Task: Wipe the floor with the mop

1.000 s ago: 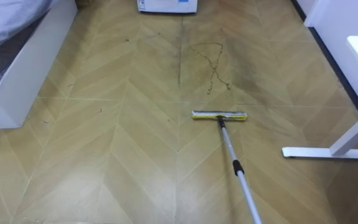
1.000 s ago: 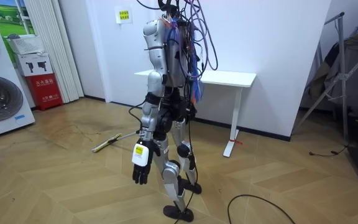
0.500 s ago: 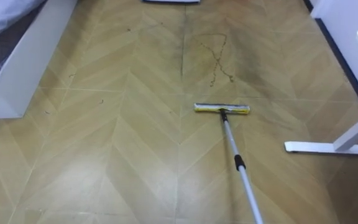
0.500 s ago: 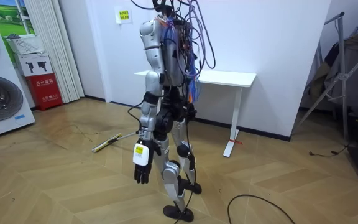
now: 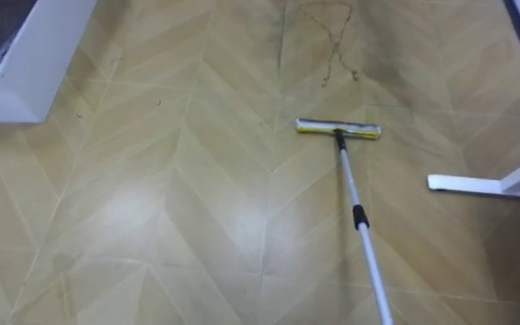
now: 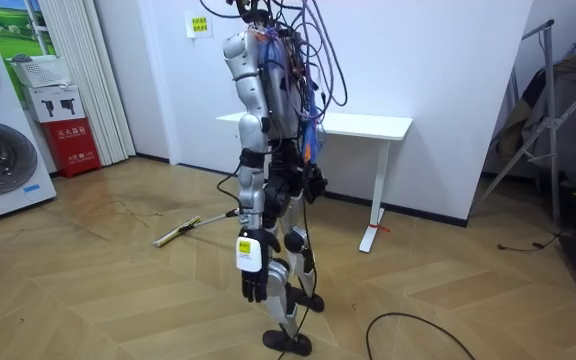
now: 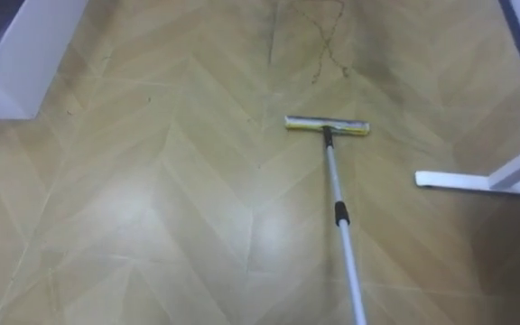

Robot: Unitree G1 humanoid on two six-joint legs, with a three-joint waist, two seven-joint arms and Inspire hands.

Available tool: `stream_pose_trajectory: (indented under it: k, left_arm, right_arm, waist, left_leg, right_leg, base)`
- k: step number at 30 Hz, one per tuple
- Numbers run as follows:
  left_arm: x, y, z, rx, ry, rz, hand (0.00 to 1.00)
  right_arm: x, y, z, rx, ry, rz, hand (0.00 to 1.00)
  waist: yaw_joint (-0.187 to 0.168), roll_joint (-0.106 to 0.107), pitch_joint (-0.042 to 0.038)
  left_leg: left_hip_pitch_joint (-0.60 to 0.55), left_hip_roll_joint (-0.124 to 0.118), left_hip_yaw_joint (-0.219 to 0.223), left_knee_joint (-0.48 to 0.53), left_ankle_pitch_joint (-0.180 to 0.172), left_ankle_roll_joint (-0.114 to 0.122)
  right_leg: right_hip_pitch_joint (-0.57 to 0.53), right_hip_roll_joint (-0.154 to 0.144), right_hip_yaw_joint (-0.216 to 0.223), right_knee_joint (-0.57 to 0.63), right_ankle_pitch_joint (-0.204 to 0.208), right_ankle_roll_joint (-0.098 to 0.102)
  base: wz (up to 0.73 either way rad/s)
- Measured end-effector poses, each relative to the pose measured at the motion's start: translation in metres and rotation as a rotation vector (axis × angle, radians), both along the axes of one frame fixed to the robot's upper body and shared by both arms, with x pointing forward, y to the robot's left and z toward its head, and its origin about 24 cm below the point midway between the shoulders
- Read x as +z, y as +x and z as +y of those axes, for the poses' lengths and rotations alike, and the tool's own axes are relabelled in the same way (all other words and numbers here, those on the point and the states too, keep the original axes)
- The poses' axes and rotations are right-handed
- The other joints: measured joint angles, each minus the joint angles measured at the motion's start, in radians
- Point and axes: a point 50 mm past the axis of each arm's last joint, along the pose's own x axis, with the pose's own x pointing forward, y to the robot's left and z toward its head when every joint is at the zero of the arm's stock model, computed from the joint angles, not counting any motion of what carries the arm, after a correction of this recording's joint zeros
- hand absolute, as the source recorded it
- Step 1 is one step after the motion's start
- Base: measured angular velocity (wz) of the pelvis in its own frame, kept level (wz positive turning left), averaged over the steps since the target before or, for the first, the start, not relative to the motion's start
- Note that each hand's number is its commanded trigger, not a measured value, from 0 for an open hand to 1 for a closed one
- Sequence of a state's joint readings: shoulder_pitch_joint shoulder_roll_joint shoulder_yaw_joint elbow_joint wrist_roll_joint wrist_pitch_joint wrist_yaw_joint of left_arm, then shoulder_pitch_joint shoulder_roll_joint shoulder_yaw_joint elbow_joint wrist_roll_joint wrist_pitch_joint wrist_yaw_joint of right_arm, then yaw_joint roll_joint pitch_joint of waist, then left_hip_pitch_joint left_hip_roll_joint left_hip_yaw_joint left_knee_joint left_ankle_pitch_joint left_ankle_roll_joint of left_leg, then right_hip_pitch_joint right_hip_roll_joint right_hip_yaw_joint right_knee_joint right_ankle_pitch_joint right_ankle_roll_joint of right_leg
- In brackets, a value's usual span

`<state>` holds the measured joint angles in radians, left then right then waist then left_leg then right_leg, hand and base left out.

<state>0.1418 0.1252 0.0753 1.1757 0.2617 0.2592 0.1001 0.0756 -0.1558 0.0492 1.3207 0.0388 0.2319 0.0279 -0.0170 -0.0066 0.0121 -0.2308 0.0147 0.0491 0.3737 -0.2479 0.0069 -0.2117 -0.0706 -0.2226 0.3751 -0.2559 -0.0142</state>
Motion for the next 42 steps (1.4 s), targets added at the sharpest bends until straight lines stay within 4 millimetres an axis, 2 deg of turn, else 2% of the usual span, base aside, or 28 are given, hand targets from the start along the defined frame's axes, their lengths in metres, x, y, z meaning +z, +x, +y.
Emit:
stream_pose_trajectory:
  k: [4, 7, 8, 9, 10, 11, 12, 13, 14, 16, 18, 20, 22, 23, 24, 25, 26, 27, 28, 30, 32, 34, 36, 37, 38, 40, 41, 42]
  left_arm:
    - [-0.001, 0.002, -0.002, 0.039, -0.015, 0.007, 0.00]
    - [-0.001, 0.003, 0.001, 0.100, -0.018, -0.007, 0.00]
    - [0.000, 0.002, 0.003, 0.128, -0.017, -0.006, 0.00]
    - [0.000, 0.000, 0.004, 0.136, -0.016, 0.000, 0.00]
    - [0.000, -0.002, 0.006, 0.150, -0.012, 0.005, 0.00]
    - [0.000, 0.000, 0.005, 0.150, -0.015, 0.001, 0.00]
    - [0.000, 0.001, 0.004, 0.149, -0.018, -0.004, 0.00]
    - [-0.001, 0.000, 0.002, 0.155, -0.027, -0.011, 0.00]
    - [-0.001, -0.003, 0.002, 0.165, -0.029, -0.015, 0.00]
    - [-0.001, -0.010, 0.003, 0.178, -0.038, -0.013, 0.00]
    - [-0.001, -0.014, 0.004, 0.179, -0.055, -0.019, 0.00]
    - [-0.001, -0.014, 0.006, 0.197, -0.081, -0.025, 0.00]
    - [-0.001, -0.018, 0.006, 0.206, -0.110, 0.004, 0.00]
    - [0.000, -0.018, 0.007, 0.206, -0.117, 0.008, 0.00]
    - [0.001, -0.010, 0.011, 0.208, -0.122, -0.002, 0.00]
    - [0.001, 0.005, 0.011, 0.204, -0.124, -0.027, 0.00]
    - [0.001, 0.012, 0.008, 0.201, -0.130, -0.044, 0.00]
    - [0.000, 0.022, 0.004, 0.195, -0.134, -0.070, 0.00]
    - [0.001, 0.026, 0.004, 0.187, -0.121, -0.088, 0.00]
    - [0.002, 0.034, 0.003, 0.161, -0.097, -0.121, 0.00]
    - [0.002, 0.041, 0.000, 0.149, -0.086, -0.149, 0.00]
    - [0.001, 0.034, -0.002, 0.143, -0.082, -0.124, 0.00]
    - [-0.001, 0.028, -0.008, 0.153, -0.085, -0.099, 0.00]
    - [-0.002, 0.023, -0.008, 0.159, -0.077, -0.085, 0.00]
    - [-0.002, 0.022, -0.009, 0.161, -0.072, -0.079, 0.00]
    - [-0.002, 0.024, -0.009, 0.184, -0.060, -0.091, 0.00]
    - [-0.001, 0.027, -0.009, 0.201, -0.057, -0.107, 0.00]
    - [-0.001, 0.028, -0.009, 0.208, -0.052, -0.116, 0.00]
  right_arm:
    - [0.001, 0.007, -0.004, -0.007, -0.033, 0.016, 1.00]
    - [0.003, 0.017, -0.009, -0.038, -0.053, 0.015, 1.00]
    - [0.005, 0.024, -0.012, -0.044, -0.061, 0.005, 1.00]
    - [0.006, 0.028, -0.015, -0.046, -0.067, 0.000, 1.00]
    - [0.010, 0.042, -0.022, -0.052, -0.079, -0.024, 1.00]
    - [0.014, 0.054, -0.030, -0.054, -0.093, -0.049, 1.00]
    - [0.017, 0.061, -0.034, -0.063, -0.099, -0.065, 1.00]
    - [0.023, 0.077, -0.042, -0.072, -0.104, -0.111, 1.00]
    - [0.029, 0.096, -0.046, -0.065, -0.095, -0.162, 1.00]
    - [0.038, 0.124, -0.046, -0.043, -0.073, -0.237, 1.00]
    - [0.043, 0.135, -0.049, -0.042, -0.057, -0.269, 1.00]
    - [0.042, 0.129, -0.053, -0.078, -0.031, -0.275, 1.00]
    - [0.035, 0.103, -0.055, -0.125, -0.012, -0.224, 1.00]
    - [0.032, 0.092, -0.055, -0.146, -0.004, -0.202, 1.00]
    - [0.026, 0.069, -0.054, -0.186, 0.010, -0.154, 1.00]
    - [0.025, 0.054, -0.056, -0.209, 0.003, -0.116, 1.00]
    - [0.024, 0.046, -0.057, -0.220, -0.008, -0.092, 1.00]
    - [0.023, 0.027, -0.058, -0.236, -0.030, -0.033, 1.00]
    - [0.020, 0.009, -0.055, -0.248, -0.034, 0.015, 1.00]
    - [0.017, -0.009, -0.048, -0.270, -0.040, 0.056, 1.00]
    - [0.011, -0.021, -0.033, -0.275, -0.050, 0.091, 1.00]
    - [0.009, -0.023, -0.026, -0.274, -0.057, 0.107, 1.00]
    - [0.010, -0.016, -0.027, -0.270, -0.078, 0.104, 1.00]
    - [0.011, -0.009, -0.029, -0.263, -0.097, 0.102, 1.00]
    - [0.012, -0.004, -0.032, -0.259, -0.107, 0.095, 1.00]
    - [0.019, 0.038, -0.043, -0.233, -0.147, 0.026, 1.00]
    - [0.026, 0.069, -0.049, -0.218, -0.162, -0.047, 1.00]
    - [0.031, 0.086, -0.051, -0.212, -0.167, -0.091, 1.00]
  waist:
    - [0.010, 0.023, 0.0055]
    - [0.039, 0.034, 0.0022]
    - [0.050, 0.032, 0.0020]
    - [0.053, 0.027, 0.0041]
    - [0.066, 0.021, 0.0065]
    - [0.087, -0.001, 0.0126]
    - [0.100, -0.005, 0.0116]
    - [0.130, -0.012, 0.0118]
    - [0.152, -0.029, 0.0113]
    - [0.164, -0.056, 0.0201]
    - [0.162, -0.052, 0.0152]
    - [0.160, -0.018, -0.0082]
    - [0.154, 0.015, -0.0285]
    - [0.150, 0.019, -0.0299]
    - [0.129, 0.006, -0.0277]
    - [0.109, 0.007, -0.0084]
    - [0.102, 0.012, -0.0042]
    - [0.105, 0.027, -0.0050]
    - [0.105, 0.047, -0.0080]
    - [0.087, 0.070, -0.0093]
    - [0.076, 0.084, -0.0078]
    - [0.080, 0.081, -0.0066]
    - [0.097, 0.073, -0.0018]
    - [0.102, 0.068, 0.0032]
    - [0.102, 0.069, 0.0067]
    - [0.110, 0.059, 0.0117]
    - [0.125, 0.047, 0.0139]
    - [0.134, 0.040, 0.0125]
  left_leg:
    - [-0.159, -0.011, -0.007, 0.226, -0.070, 0.002]
    - [-0.307, -0.014, -0.021, 0.461, -0.083, -0.011]
    - [-0.371, -0.008, -0.021, 0.570, -0.066, -0.031]
    - [-0.410, -0.004, -0.022, 0.633, -0.037, -0.038]
    - [-0.506, -0.001, -0.020, 0.768, 0.081, -0.039]
    - [-0.598, -0.003, -0.019, 0.894, 0.260, -0.049]
    - [-0.654, 0.000, -0.017, 0.967, 0.346, -0.065]
    - [-0.762, 0.018, -0.007, 1.149, 0.347, -0.047]
    - [-0.845, 0.035, 0.017, 1.248, 0.295, -0.017]
    - [-0.891, 0.044, 0.057, 1.234, 0.222, -0.012]
    - [-0.849, 0.041, 0.062, 1.043, 0.190, -0.010]
    - [-0.686, 0.021, 0.053, 0.646, 0.160, 0.001]
    - [-0.521, 0.005, 0.046, 0.384, 0.136, 0.014]
    - [-0.471, -0.005, 0.046, 0.322, 0.130, 0.015]
    - [-0.430, -0.049, 0.058, 0.269, 0.087, 0.061]
    - [-0.442, -0.087, 0.063, 0.310, 0.038, 0.095]
    - [-0.453, -0.100, 0.063, 0.339, 0.012, 0.105]
    - [-0.461, -0.112, 0.060, 0.389, -0.040, 0.114]
    - [-0.455, -0.115, 0.057, 0.422, -0.084, 0.129]
    - [-0.444, -0.114, 0.046, 0.434, -0.122, 0.144]
    - [-0.436, -0.116, 0.040, 0.421, -0.131, 0.149]
    - [-0.414, -0.120, 0.039, 0.428, -0.131, 0.148]
    - [-0.394, -0.135, 0.021, 0.469, -0.139, 0.133]
    - [-0.393, -0.137, 0.023, 0.544, -0.161, 0.093]
    - [-0.404, -0.134, 0.025, 0.599, -0.171, 0.074]
    - [-0.478, -0.103, 0.048, 0.822, -0.105, 0.000]
    - [-0.520, -0.087, 0.066, 0.910, -0.018, -0.020]
    - [-0.545, -0.080, 0.072, 0.945, 0.025, -0.024]
  right_leg:
    - [-0.161, -0.049, -0.002, 0.242, -0.105, -0.009]
    - [-0.259, -0.075, 0.002, 0.406, -0.183, -0.029]
    - [-0.289, -0.079, 0.003, 0.467, -0.216, -0.033]
    - [-0.302, -0.080, 0.006, 0.496, -0.233, -0.035]
    - [-0.325, -0.073, 0.029, 0.546, -0.255, -0.049]
    - [-0.336, -0.069, 0.052, 0.575, -0.263, -0.063]
    - [-0.338, -0.069, 0.059, 0.587, -0.262, -0.074]
    - [-0.339, -0.070, 0.067, 0.602, -0.259, -0.083]
    - [-0.337, -0.075, 0.089, 0.601, -0.257, -0.087]
    - [-0.325, -0.088, 0.126, 0.582, -0.259, -0.083]
    - [-0.305, -0.089, 0.143, 0.551, -0.276, -0.049]
    - [-0.266, -0.084, 0.119, 0.485, -0.282, 0.002]
    - [-0.199, -0.089, 0.083, 0.409, -0.278, 0.024]
    - [-0.180, -0.094, 0.077, 0.391, -0.272, 0.034]
    - [-0.171, -0.126, 0.093, 0.408, -0.258, 0.046]
    - [-0.225, -0.145, 0.145, 0.527, -0.255, 0.047]
    - [-0.272, -0.148, 0.171, 0.618, -0.218, 0.046]
    - [-0.363, -0.144, 0.222, 0.787, -0.098, 0.038]
    - [-0.441, -0.120, 0.253, 0.910, -0.047, 0.030]
    - [-0.552, -0.082, 0.251, 0.960, -0.067, 0.034]
    - [-0.646, -0.033, 0.210, 0.789, -0.082, 0.031]
    - [-0.655, -0.018, 0.162, 0.605, -0.075, 0.017]
    - [-0.647, 0.001, 0.132, 0.467, -0.045, -0.034]
    - [-0.633, -0.002, 0.099, 0.445, -0.017, -0.067]
    - [-0.631, -0.007, 0.095, 0.481, -0.013, -0.075]
    - [-0.629, -0.013, 0.078, 0.581, -0.113, -0.091]
    - [-0.628, -0.013, 0.080, 0.606, -0.139, -0.095]
    - [-0.628, -0.011, 0.085, 0.612, -0.147, -0.096]
  base:
    - [0.11]
    - [0.20]
    - [0.25]
    - [0.18]
    - [0.12]
    - [0.06]
    - [-0.12]
    - [-0.34]
    - [-0.40]
    - [-0.33]
    - [-0.11]
    - [0.10]
    - [0.21]
    - [0.45]
    - [0.74]
    - [0.80]
    - [0.54]
    - [0.09]
    - [0.00]
    - [0.05]
    - [-0.04]
    - [-0.32]
    - [-0.47]
    - [-0.32]
    - [-0.24]
    - [-0.26]
    - [-0.38]
    - [-0.32]
